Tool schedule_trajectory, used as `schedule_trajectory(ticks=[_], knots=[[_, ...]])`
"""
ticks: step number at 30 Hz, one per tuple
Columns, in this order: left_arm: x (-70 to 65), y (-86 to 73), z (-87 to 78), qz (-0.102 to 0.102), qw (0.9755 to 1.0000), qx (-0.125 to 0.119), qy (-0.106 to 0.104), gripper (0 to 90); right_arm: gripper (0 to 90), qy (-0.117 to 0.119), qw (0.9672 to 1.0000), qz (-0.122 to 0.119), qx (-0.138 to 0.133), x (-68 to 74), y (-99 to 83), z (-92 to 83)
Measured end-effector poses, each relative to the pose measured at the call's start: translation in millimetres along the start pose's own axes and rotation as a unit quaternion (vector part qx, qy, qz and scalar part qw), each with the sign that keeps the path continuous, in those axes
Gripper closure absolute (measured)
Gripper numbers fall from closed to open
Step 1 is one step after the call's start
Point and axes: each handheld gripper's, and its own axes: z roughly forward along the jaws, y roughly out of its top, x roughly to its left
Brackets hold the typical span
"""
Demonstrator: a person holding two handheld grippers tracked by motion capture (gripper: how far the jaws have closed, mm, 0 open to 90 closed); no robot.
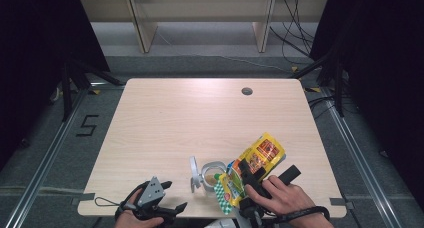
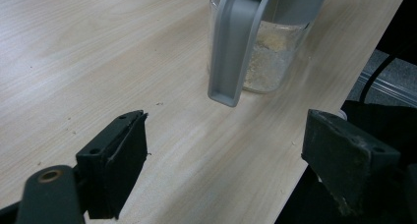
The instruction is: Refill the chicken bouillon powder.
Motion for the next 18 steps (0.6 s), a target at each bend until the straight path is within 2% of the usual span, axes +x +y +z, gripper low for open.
schedule_trajectory(ticks=[15,16,18], knots=[[-0.1,0.0,0.0,0.0,1.0,0.001,0.0,16.6,58.8,0.0,1.0,-0.006,0.003,-1.1,-1.1,-1.3],[-0.9,-0.1,0.5,-0.005,1.0,-0.004,-0.001,16.6,58.8,0.0,1.0,-0.007,0.0,-1.1,-1.3,-0.8],[1.1,0.2,-0.8,0.009,0.9999,0.008,0.004,16.5,58.8,-0.001,1.0,-0.007,-0.001,-1.1,-1.4,-0.8]])
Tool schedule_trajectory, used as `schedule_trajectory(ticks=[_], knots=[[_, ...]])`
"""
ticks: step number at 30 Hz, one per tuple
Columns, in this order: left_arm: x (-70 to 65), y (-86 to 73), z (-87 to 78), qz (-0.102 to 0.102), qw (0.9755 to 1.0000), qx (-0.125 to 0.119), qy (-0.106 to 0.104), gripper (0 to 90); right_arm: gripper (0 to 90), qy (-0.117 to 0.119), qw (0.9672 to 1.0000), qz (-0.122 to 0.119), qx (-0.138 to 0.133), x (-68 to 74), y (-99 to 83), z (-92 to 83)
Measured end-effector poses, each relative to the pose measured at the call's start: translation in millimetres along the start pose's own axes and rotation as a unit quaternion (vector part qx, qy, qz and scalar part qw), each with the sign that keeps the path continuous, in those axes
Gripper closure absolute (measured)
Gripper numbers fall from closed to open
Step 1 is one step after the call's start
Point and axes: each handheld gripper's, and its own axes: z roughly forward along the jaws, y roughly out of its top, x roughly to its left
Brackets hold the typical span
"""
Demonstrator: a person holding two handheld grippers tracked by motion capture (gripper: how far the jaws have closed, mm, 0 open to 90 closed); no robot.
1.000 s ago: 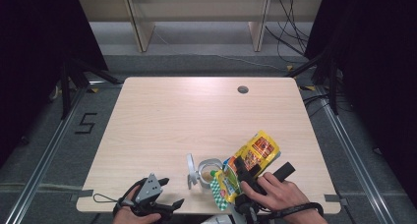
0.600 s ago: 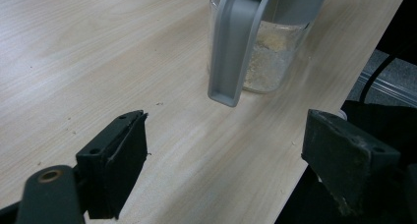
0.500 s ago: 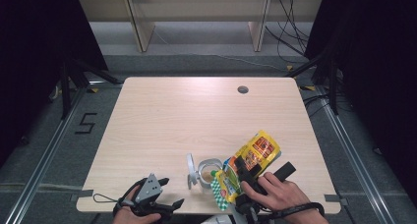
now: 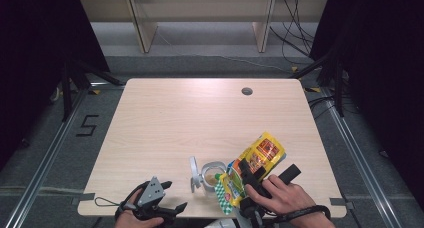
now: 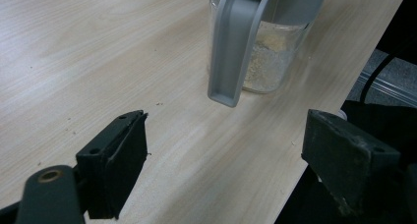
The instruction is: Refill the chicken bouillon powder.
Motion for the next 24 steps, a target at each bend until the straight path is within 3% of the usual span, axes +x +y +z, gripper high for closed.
schedule_trajectory(ticks=[6,7,8,11,12,15,16,17,19,22,23,24], knots=[[-2.1,-0.3,1.5,-0.014,0.9998,-0.012,-0.005,16.6,58.8,0.001,1.0,-0.001,0.0,-0.1,-0.1,-0.2],[-2.1,-0.3,1.5,-0.014,0.9998,-0.012,-0.005,16.6,58.8,-0.002,1.0,-0.002,0.002,-0.2,0.0,-0.5],[0.1,-0.1,0.0,0.0,1.0,0.001,0.0,16.6,58.8,-0.002,1.0,-0.002,0.002,-0.3,0.0,-0.4],[0.1,0.0,0.1,0.0,1.0,0.0,0.0,16.6,58.8,-0.002,1.0,-0.002,0.002,-0.2,0.1,-0.4],[-2.2,-0.2,1.5,-0.014,0.9998,-0.013,-0.005,16.6,58.8,-0.002,1.0,-0.003,0.001,-0.2,0.1,-0.5],[-2.1,-0.3,1.5,-0.014,0.9998,-0.012,-0.005,16.6,58.8,-0.002,1.0,-0.004,0.001,-0.5,-0.2,-0.9],[0.0,-0.1,0.2,0.0,1.0,0.0,0.0,16.6,58.8,-0.002,1.0,-0.004,0.001,-0.4,-0.4,-1.1],[0.0,0.0,0.2,-0.001,1.0,0.0,0.0,16.6,58.8,-0.001,1.0,-0.004,0.001,-0.4,-0.5,-1.2],[-2.3,-0.3,1.7,-0.015,0.9998,-0.013,-0.005,16.6,58.8,-0.002,1.0,-0.005,0.001,-0.5,-0.6,-1.3],[-2.2,-0.3,1.7,-0.014,0.9998,-0.012,-0.005,16.6,58.8,-0.001,1.0,-0.003,0.004,-0.9,-0.8,-1.9],[0.0,-0.1,0.3,-0.001,1.0,0.0,0.0,16.6,58.8,-0.001,1.0,-0.004,0.004,-1.0,-0.9,-1.9],[-0.1,-0.1,0.4,-0.001,1.0,0.0,0.0,16.6,58.8,-0.002,1.0,-0.004,0.003,-0.8,-1.0,-1.6]])
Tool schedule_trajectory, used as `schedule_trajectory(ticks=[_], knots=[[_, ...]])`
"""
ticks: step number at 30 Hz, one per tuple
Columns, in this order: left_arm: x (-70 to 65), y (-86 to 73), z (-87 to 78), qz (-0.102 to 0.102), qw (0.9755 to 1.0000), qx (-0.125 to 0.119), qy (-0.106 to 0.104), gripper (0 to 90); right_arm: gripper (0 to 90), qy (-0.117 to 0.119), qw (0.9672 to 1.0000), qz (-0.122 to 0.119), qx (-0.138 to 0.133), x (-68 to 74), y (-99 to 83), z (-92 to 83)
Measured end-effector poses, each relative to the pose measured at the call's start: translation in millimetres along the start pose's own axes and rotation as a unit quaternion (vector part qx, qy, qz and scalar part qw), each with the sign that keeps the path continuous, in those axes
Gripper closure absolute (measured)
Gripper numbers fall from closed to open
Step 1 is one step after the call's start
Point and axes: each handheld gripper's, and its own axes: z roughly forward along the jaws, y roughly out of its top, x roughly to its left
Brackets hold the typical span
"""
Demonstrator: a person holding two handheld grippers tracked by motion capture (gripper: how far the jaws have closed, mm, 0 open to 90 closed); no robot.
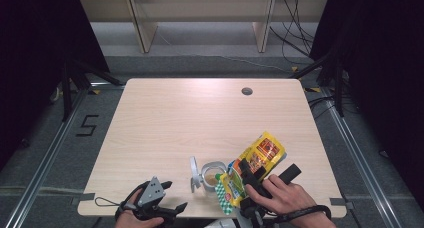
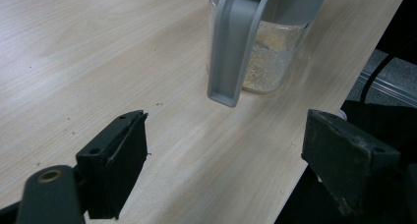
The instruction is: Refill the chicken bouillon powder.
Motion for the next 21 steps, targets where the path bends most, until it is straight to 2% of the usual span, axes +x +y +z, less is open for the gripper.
schedule_trajectory(ticks=[1,5,6,18,19,21], knots=[[-1.1,-0.1,0.7,-0.008,0.9999,-0.006,-0.006,16.6,58.8,0.0,1.0,0.0,0.0,0.2,-0.1,0.0],[-1.1,-0.1,0.7,-0.008,0.9999,-0.006,-0.006,16.6,58.8,0.0,1.0,0.0,-0.001,0.2,-0.2,0.0],[-2.1,-0.2,1.3,-0.013,0.9998,-0.012,-0.005,16.6,58.8,0.001,1.0,0.001,0.0,0.2,-0.2,0.0],[-0.4,0.0,-0.2,-0.004,1.0,-0.005,-0.002,16.6,58.8,0.002,1.0,0.0,0.002,0.8,-0.9,-1.0],[-1.1,-0.1,0.4,-0.013,0.9999,-0.01,-0.001,16.6,58.8,0.001,1.0,0.0,0.0,0.9,-1.0,-0.8],[-0.9,-0.2,0.2,-0.012,0.9999,-0.009,-0.001,16.6,58.8,0.001,1.0,-0.001,0.001,0.7,-0.9,-1.0]])
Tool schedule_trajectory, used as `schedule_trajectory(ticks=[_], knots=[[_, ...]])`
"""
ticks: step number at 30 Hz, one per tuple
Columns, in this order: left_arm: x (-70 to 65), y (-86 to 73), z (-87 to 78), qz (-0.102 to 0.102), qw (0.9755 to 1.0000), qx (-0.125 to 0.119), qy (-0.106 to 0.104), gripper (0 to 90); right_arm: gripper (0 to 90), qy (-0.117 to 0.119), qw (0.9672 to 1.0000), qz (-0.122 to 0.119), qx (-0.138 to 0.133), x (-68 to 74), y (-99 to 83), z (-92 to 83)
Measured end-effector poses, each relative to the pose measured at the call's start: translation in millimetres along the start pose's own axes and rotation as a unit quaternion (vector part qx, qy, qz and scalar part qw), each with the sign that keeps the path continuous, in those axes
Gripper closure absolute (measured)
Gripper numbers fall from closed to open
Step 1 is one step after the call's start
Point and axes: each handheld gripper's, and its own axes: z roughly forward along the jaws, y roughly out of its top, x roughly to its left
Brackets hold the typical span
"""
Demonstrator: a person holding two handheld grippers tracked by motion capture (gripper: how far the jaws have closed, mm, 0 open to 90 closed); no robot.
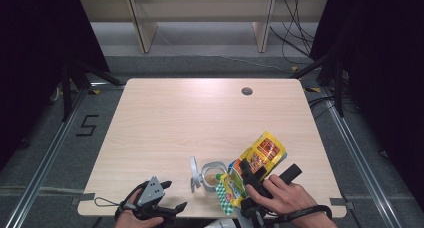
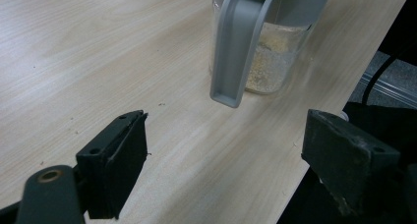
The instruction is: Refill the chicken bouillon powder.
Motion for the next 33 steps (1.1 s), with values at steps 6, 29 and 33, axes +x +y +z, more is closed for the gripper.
schedule_trajectory(ticks=[6,29,33], knots=[[0.0,0.1,0.1,0.003,1.0,0.001,-0.001,16.6,58.8,0.0,1.0,-0.001,-0.001,-0.6,0.2,0.3],[-0.7,0.1,0.7,0.0,1.0,-0.003,-0.002,16.6,58.8,0.003,1.0,-0.005,-0.001,-1.0,-0.9,0.6],[-0.7,0.2,0.6,-0.001,1.0,-0.003,-0.003,16.6,58.8,0.003,1.0,-0.005,-0.001,-1.0,-0.9,0.6]])
